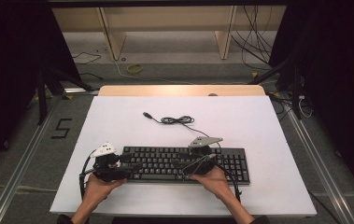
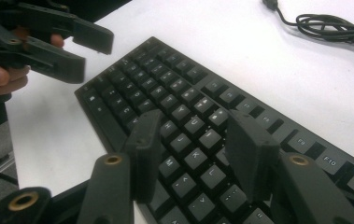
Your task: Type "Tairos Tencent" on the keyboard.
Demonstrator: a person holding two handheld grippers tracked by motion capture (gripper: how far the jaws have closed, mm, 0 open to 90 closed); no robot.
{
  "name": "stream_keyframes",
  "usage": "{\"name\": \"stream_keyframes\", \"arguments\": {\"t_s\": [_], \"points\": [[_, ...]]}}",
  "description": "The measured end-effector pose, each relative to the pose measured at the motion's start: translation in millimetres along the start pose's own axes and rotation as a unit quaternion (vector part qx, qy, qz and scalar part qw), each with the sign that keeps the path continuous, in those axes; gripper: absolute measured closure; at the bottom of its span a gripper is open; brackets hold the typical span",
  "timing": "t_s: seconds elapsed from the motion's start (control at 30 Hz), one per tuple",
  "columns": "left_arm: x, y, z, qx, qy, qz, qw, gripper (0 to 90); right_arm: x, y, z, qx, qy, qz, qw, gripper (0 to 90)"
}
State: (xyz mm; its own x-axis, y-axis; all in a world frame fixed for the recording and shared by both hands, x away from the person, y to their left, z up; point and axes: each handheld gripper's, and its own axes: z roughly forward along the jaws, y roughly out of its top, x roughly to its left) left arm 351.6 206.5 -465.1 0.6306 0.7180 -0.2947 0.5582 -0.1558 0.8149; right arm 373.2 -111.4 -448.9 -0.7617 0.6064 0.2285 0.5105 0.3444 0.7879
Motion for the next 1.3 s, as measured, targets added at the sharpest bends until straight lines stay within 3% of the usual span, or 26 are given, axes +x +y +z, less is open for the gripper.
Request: {"name": "stream_keyframes", "arguments": {"t_s": [0.23, 0.47, 0.73, 1.07, 1.3], "points": [[3.4, 0.4, 1.2, 0.005, 0.007, -0.008, 0.9999, 41.5, 2.9, -0.1, -1.8, -0.001, 0.005, 0.002, 1.0, 45.8], [6.9, 1.0, 8.4, 0.033, 0.007, -0.002, 0.9994, 60.3, 5.2, -0.1, -4.1, -0.006, 0.009, 0.0, 0.9999, 44.2], [6.1, 2.2, 15.2, 0.059, 0.022, 0.007, 0.998, 77.6, 6.4, 0.1, -7.2, -0.011, 0.014, 0.0, 0.9998, 42.1], [4.6, 2.5, 22.5, 0.078, 0.027, 0.02, 0.9964, 88.5, 8.5, -0.9, -8.8, -0.016, 0.017, -0.002, 0.9997, 38.6], [4.1, 2.1, 25.2, 0.087, 0.031, 0.021, 0.9955, 89.1, 9.2, -1.4, -9.6, -0.016, 0.02, -0.003, 0.9997, 37.9]]}}
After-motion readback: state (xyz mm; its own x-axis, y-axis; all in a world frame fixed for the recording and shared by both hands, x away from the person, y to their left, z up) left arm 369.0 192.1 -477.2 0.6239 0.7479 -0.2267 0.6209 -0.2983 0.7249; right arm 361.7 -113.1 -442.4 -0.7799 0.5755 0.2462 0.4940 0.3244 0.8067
